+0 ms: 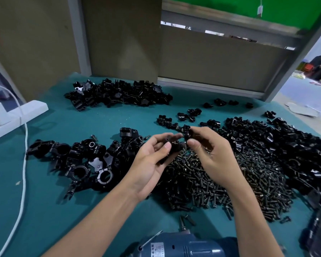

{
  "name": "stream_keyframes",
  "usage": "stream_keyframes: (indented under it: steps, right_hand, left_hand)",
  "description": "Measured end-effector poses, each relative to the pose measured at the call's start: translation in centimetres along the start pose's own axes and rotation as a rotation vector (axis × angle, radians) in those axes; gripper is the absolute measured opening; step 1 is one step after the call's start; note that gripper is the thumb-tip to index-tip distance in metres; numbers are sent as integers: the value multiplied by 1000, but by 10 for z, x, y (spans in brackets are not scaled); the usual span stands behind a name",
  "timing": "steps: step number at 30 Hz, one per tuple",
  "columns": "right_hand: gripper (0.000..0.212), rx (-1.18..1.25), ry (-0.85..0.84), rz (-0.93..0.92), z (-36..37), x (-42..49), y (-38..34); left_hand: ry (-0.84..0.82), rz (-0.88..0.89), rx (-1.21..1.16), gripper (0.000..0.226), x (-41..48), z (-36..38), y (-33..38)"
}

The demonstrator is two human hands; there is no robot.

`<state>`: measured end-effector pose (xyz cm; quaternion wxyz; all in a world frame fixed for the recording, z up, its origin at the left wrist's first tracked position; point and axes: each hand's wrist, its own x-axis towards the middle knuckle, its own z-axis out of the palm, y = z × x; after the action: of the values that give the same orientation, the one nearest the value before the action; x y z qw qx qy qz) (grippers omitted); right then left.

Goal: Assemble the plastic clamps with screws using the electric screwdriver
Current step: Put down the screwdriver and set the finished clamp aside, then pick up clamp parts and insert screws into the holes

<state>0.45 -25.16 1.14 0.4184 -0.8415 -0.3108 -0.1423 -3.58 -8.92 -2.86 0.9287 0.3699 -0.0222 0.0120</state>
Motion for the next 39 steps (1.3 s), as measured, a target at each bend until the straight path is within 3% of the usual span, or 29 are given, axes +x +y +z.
stream_keyframes:
  steps: [6,10,19,24,29,33,36,39]
  right_hand:
    - [35,10,-12,-62,10,0,-2]
    - [34,123,80,-29,8,-2,-5]
    - [33,310,76,-36,10,-3,-8]
    - [32,325,75,-50,13,-2,-13]
    - [27,64,173,91,-16,5,1]
    - [32,-303,185,417,-64,2,49]
    - [30,-537,67,555,-86,-8,76]
    - [26,-661,-176,584,-89,-15,87]
  left_hand:
    - [-6,74,150,31,-1,-1,-6]
    - [9,77,116,32,-1,-2,-4]
    - [15,78,80,19,-3,0,0]
    - [30,54,89,43,-5,2,5]
    - [67,15,-32,53,-4,1,14]
    - [17,36,-51,33,-3,-5,19]
    - [-2,33,-42,26,-2,-6,17]
    - [-11,28,2,29,-2,-5,13]
